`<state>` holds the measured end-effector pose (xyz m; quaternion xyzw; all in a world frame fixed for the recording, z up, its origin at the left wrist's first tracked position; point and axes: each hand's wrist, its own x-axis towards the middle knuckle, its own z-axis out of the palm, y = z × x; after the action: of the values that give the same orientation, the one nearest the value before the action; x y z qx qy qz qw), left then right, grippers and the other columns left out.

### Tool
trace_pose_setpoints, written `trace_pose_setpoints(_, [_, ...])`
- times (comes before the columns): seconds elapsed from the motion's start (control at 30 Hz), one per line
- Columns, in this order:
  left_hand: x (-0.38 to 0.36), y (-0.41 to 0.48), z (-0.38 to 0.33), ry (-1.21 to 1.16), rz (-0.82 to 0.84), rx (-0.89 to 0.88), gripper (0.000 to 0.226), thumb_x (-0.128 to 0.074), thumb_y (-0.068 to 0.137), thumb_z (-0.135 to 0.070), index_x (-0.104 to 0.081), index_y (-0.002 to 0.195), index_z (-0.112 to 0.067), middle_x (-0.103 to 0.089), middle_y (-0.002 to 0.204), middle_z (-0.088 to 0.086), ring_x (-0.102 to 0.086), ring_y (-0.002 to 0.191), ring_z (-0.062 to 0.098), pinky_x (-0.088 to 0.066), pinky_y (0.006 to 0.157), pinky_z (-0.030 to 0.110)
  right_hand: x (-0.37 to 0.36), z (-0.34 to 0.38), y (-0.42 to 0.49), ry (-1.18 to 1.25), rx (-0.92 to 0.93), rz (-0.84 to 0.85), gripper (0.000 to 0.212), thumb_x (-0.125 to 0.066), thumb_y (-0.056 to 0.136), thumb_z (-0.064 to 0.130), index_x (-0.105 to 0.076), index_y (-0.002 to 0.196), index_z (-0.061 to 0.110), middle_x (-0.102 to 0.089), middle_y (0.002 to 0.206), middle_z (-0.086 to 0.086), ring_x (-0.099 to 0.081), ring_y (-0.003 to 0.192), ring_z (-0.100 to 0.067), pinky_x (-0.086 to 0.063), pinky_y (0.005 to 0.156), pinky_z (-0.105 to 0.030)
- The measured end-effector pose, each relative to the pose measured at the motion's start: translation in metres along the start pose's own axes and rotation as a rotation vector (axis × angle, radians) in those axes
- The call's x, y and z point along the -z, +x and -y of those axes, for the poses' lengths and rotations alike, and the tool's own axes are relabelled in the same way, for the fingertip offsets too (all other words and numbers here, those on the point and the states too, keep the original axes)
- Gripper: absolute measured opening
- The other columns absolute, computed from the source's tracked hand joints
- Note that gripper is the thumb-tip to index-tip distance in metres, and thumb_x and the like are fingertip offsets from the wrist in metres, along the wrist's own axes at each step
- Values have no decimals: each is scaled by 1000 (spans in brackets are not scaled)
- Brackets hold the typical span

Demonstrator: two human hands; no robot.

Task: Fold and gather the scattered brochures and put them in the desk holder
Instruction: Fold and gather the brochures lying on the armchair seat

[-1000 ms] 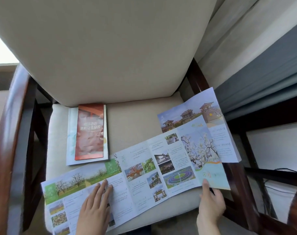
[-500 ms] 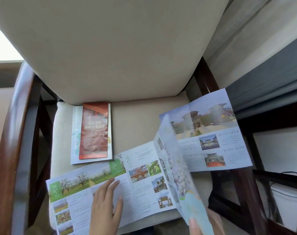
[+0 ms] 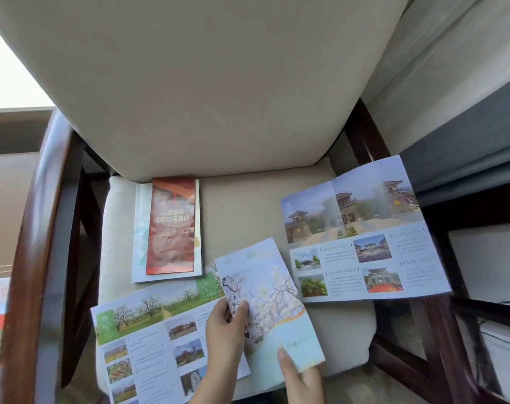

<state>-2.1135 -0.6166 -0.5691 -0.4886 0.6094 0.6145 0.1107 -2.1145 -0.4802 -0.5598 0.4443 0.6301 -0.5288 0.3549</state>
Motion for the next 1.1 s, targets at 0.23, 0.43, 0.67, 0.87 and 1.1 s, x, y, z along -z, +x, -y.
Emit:
trace_pose_setpoints(0.23, [20, 10, 21, 313, -152, -113, 25, -74, 80, -23, -58, 98, -17, -59, 88, -3, -58, 76, 12, -44, 64, 25, 3, -19, 2, -551, 538, -469, 71, -82, 67, 7, -51, 131, 10, -57, 127, -13, -50, 118, -33, -41, 99, -45])
trace_pose_setpoints(0.43, [24, 6, 34, 446, -156, -174, 43, -76, 75, -23, -51, 110, -18, -51, 97, 1, -52, 88, 19, -46, 75, 33, -12, 4, 28, -565, 496, -352, 54, -78, 74, 26, -54, 121, 12, -54, 117, -8, -56, 106, -28, -47, 93, -43])
trace_pose_setpoints(0.67, [29, 3, 35, 434, -74, -173, 46, -74, 78, -31, -46, 114, -21, -48, 100, 0, -51, 92, 17, -46, 79, 31, -12, 16, 31, -573, 458, -29, 8, -63, 89, 25, -64, 93, 18, -67, 92, 5, -62, 95, -19, -49, 84, -33])
trace_pose_setpoints(0.87, [43, -25, 36, 510, -86, -263, 58, -69, 81, -37, -42, 131, -20, -42, 126, -6, -41, 120, 14, -29, 92, 22, 22, 16, -4, -308, 457, 185, 26, -62, 87, 1, -67, 102, 21, -71, 108, 3, -62, 107, -13, -44, 95, -18])
trace_pose_setpoints(1.1, [53, -71, 20, 178, 338, -129, 35, -48, 83, -59, -44, 118, -58, -54, 122, -38, -52, 111, -14, -42, 95, 17, 47, 10, -44, -102, 286, 273, 34, -68, 78, 8, -67, 112, 8, -71, 116, -6, -62, 115, -23, -35, 111, -44])
